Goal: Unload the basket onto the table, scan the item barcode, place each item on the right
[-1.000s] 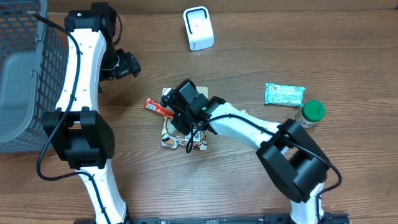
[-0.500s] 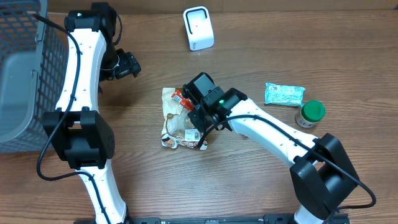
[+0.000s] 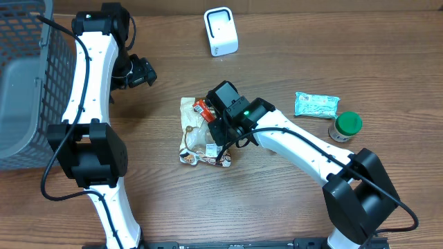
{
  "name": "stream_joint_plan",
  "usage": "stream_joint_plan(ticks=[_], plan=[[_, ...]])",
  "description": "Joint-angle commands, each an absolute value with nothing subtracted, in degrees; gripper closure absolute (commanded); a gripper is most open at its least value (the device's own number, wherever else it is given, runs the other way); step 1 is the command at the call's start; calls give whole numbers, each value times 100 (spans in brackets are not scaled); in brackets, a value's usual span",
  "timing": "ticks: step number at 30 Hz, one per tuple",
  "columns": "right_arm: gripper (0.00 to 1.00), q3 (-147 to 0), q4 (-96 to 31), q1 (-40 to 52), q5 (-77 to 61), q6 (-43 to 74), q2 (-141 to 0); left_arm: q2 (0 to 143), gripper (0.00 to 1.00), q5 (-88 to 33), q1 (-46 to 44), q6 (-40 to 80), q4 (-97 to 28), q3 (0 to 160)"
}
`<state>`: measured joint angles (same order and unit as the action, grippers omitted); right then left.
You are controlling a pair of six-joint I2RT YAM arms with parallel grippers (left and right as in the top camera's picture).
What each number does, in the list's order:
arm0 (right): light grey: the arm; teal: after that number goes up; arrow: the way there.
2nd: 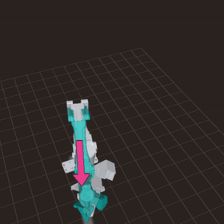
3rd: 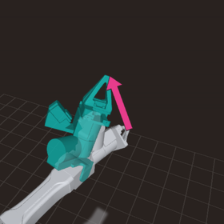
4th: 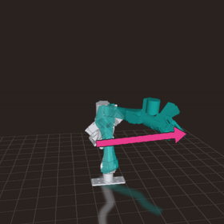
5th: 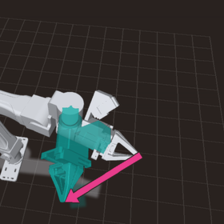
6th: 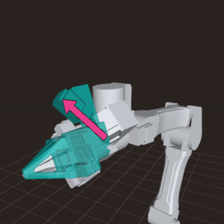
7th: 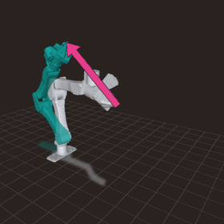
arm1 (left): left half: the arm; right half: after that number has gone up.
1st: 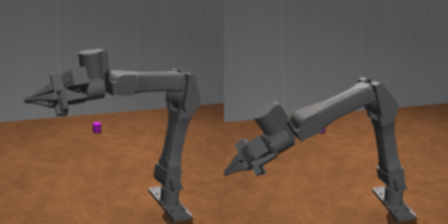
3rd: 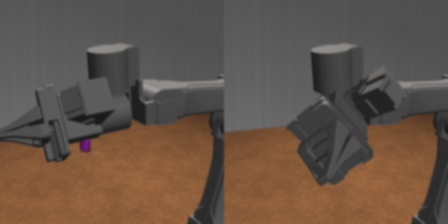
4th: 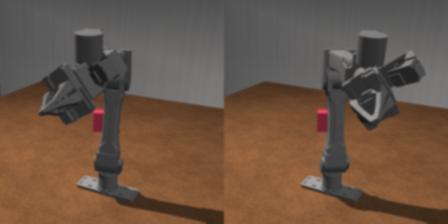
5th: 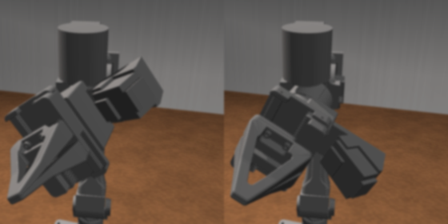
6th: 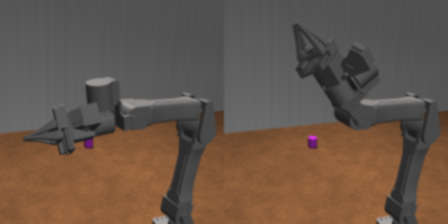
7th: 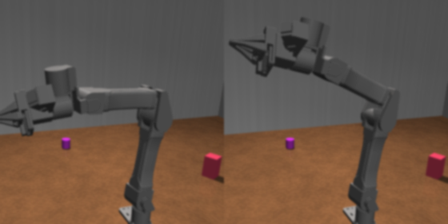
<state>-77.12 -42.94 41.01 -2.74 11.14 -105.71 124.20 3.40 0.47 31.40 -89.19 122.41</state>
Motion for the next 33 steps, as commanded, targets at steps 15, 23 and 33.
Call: stream_joint_plan(ticks=[15, 23, 33], plan=[[96, -8466, -4464, 4117, 867, -331, -9926, 12322, 0, 314, 36, 3129, -8927, 12346], [96, -8444, -4932, 4101, 696, 751, -9911, 12322, 0, 314, 36, 3129, -8927, 12346], [96, -8447, -4963, 4099, 642, 1350, -9911, 12322, 0, -64, 36, 3262, -8855, 12346]])
